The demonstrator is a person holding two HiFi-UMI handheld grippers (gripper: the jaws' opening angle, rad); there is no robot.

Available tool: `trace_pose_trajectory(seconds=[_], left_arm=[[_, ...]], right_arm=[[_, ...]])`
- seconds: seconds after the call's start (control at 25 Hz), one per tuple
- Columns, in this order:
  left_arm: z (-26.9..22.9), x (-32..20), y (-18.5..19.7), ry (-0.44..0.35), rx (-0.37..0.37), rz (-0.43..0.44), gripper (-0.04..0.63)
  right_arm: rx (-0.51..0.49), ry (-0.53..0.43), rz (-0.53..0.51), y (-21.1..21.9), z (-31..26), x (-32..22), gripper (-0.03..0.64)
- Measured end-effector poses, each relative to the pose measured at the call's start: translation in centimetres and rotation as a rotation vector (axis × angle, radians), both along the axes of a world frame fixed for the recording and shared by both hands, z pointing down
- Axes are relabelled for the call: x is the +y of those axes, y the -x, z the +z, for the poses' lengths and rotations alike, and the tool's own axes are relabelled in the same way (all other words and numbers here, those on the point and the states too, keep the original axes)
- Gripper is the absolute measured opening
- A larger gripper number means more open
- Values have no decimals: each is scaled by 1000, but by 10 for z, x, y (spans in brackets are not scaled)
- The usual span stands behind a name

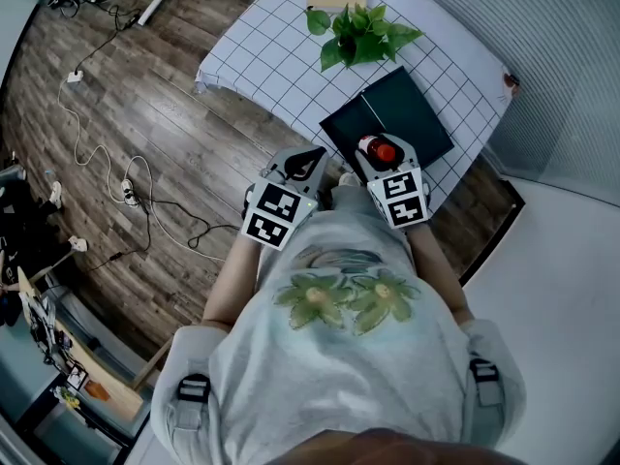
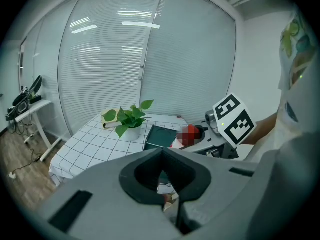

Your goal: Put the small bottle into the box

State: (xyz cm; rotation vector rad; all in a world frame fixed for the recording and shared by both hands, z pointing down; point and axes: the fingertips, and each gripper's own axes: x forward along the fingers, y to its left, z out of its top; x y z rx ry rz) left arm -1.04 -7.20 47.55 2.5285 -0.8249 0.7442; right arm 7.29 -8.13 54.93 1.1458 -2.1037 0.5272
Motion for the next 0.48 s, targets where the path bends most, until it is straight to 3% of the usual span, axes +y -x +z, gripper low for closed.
trace_pose_trajectory(seconds=[0.48], left_arm=[[2, -2, 0, 11, -6, -16, 6]], right_arm=[[16, 28, -27, 2, 13, -3, 219]])
